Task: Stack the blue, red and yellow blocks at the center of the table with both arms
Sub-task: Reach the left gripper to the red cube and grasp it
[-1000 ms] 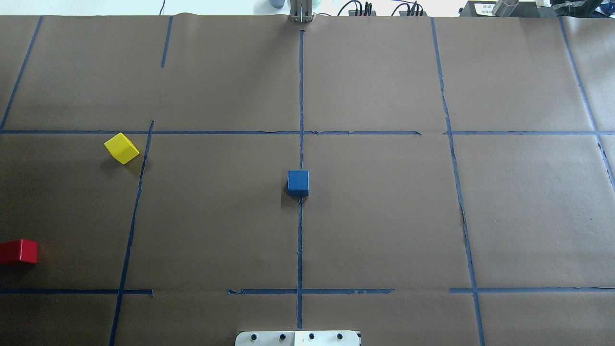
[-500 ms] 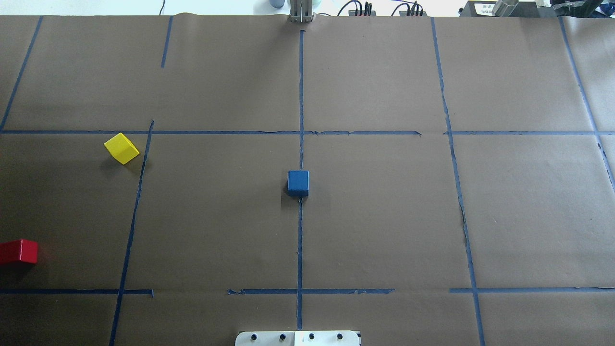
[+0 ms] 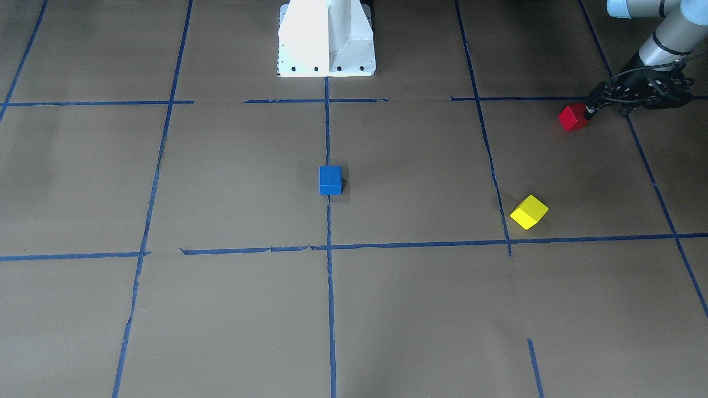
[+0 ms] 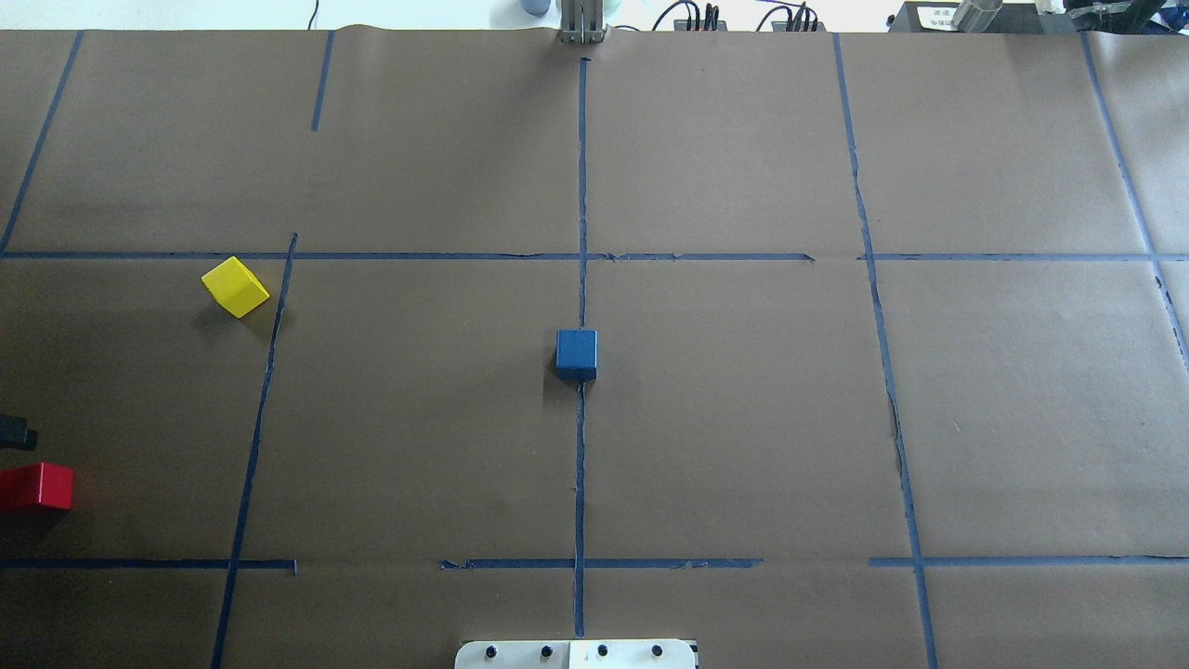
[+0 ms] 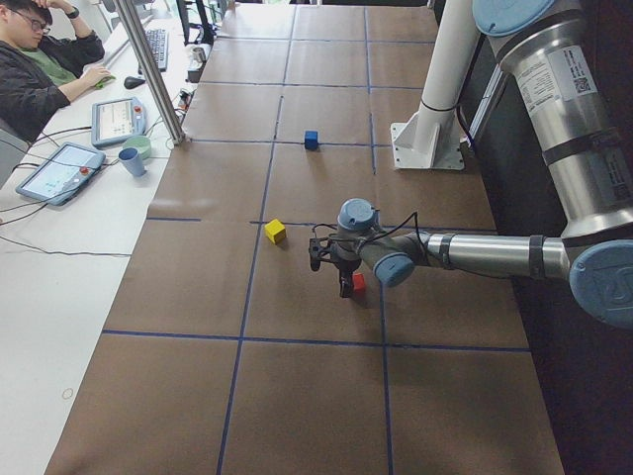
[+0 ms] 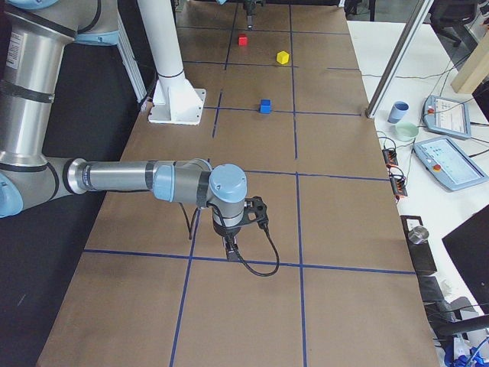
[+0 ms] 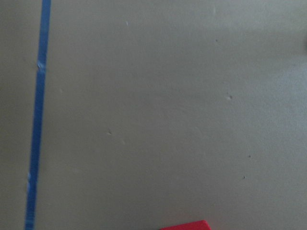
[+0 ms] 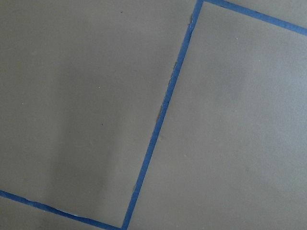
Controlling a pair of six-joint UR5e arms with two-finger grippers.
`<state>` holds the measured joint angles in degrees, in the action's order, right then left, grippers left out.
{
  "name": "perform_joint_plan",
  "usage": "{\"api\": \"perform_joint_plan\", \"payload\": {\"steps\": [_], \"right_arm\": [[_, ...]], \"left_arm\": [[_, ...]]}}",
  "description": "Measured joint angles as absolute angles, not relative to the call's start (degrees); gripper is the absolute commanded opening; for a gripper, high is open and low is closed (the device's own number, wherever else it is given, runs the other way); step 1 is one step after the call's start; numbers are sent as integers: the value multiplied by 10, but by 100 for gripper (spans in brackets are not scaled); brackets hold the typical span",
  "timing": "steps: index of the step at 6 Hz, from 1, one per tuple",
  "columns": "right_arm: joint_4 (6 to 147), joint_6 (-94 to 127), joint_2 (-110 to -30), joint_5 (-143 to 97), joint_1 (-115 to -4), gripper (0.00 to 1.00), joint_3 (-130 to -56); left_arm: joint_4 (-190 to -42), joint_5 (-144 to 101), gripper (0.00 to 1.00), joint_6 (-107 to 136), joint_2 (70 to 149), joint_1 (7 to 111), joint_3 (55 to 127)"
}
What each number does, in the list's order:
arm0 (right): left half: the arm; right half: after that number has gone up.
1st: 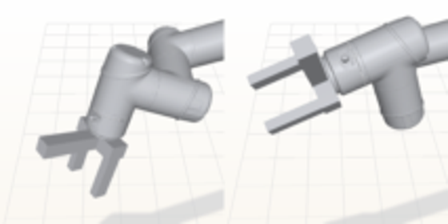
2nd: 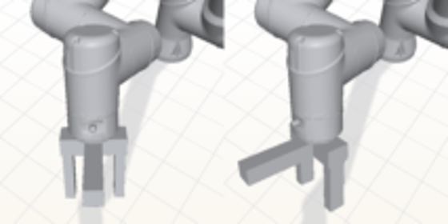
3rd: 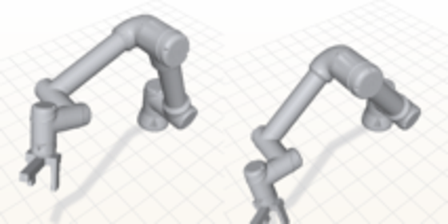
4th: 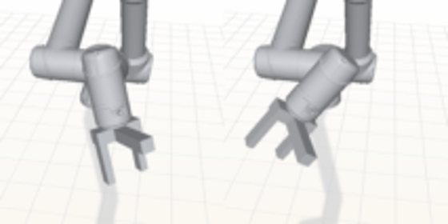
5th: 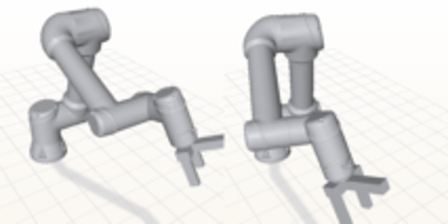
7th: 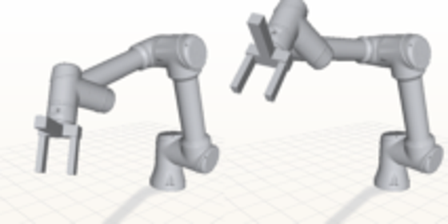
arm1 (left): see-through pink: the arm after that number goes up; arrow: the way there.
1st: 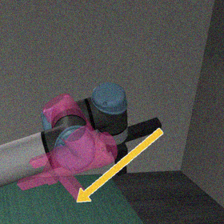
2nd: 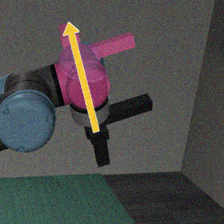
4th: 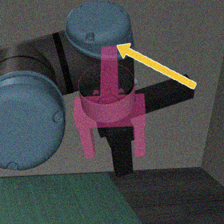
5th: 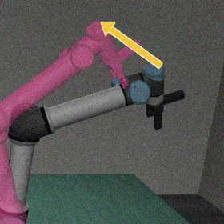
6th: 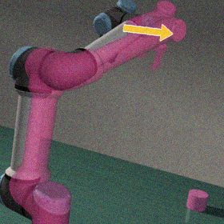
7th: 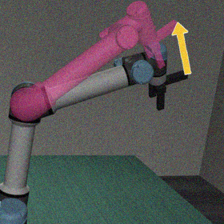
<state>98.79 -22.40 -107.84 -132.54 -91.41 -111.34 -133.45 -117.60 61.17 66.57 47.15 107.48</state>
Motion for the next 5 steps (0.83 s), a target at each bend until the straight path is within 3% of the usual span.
{"api": "perform_joint_plan", "payload": {"steps": [2,3,4,5], "right_arm": [[987,-225,-1078,-1325,-914,100,-1110],[988,-225,-1078,-1325,-914,100,-1109],[988,-225,-1078,-1325,-914,100,-1108],[988,-225,-1078,-1325,-914,100,-1108]], "left_arm": [[-1348,-1138,100,669,665,411,1070],[-1349,-1136,78,673,666,397,1063],[-1349,-1136,20,675,666,390,1056],[-1348,-1136,3,675,666,387,1053]]}}
